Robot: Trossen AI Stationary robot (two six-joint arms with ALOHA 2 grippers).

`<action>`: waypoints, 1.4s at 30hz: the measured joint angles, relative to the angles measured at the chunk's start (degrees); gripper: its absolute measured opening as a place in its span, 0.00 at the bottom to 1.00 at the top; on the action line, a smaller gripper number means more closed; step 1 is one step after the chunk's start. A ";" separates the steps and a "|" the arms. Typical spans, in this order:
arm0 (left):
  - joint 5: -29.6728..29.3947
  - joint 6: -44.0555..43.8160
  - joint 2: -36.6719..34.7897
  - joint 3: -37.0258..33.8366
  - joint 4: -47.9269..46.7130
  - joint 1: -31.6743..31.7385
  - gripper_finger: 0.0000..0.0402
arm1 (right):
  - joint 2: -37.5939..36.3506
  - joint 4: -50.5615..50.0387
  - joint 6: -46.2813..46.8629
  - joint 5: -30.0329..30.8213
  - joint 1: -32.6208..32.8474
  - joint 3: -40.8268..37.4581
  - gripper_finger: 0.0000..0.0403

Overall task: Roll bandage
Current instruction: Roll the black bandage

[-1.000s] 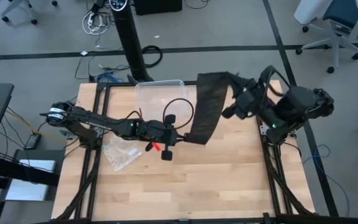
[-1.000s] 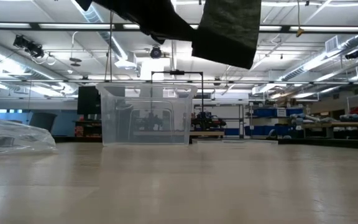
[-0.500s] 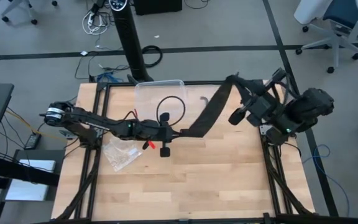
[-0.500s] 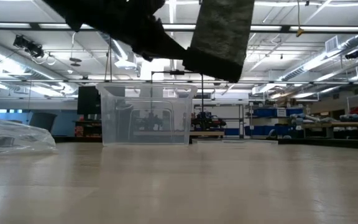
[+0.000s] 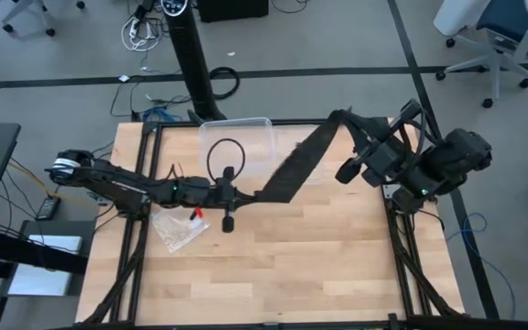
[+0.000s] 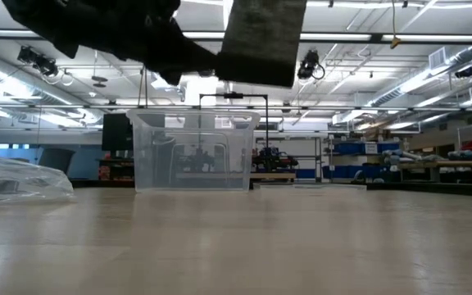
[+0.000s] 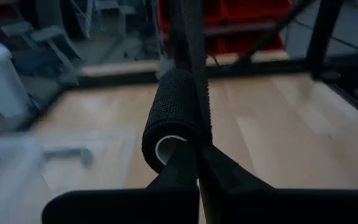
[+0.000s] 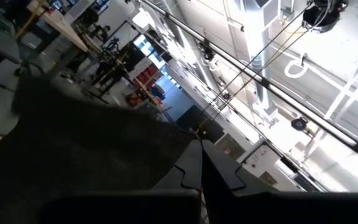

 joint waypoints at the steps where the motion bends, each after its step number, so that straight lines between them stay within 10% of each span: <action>1: 0.52 -0.07 0.12 -0.11 0.03 -0.25 0.00 | -0.01 0.22 -0.34 -0.01 -0.44 0.00 0.00; 24: 1.81 -1.39 0.75 -0.39 -4.15 -8.30 0.00 | -0.85 1.21 -2.44 -4.22 -15.30 0.00 0.00; 42: -10.30 1.74 0.79 -0.39 -6.41 -0.46 0.00 | 8.29 -21.31 21.92 4.33 3.48 0.00 0.00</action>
